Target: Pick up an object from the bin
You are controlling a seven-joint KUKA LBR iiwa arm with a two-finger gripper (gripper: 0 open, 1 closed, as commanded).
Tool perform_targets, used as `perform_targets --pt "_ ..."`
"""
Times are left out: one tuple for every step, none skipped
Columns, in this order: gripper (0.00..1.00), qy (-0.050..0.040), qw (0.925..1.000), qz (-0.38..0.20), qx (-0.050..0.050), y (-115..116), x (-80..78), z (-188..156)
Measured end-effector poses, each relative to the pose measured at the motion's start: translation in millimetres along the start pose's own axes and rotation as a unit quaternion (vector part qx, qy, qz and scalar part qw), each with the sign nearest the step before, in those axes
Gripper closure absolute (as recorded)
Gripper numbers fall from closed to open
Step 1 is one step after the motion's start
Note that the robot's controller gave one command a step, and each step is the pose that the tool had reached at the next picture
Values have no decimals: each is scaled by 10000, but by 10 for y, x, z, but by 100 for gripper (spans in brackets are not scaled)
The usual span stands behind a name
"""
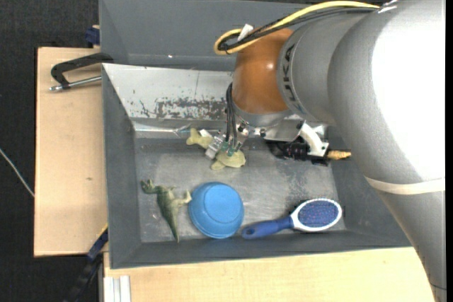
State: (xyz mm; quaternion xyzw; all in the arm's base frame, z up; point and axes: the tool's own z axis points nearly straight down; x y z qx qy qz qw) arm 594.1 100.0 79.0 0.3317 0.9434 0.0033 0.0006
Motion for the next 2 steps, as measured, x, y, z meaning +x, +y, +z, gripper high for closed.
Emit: perform_targets --pt "100 -25 10000 -11 5 20 -5 -111" --pt "100 -35 10000 -21 -4 41 -17 -501"
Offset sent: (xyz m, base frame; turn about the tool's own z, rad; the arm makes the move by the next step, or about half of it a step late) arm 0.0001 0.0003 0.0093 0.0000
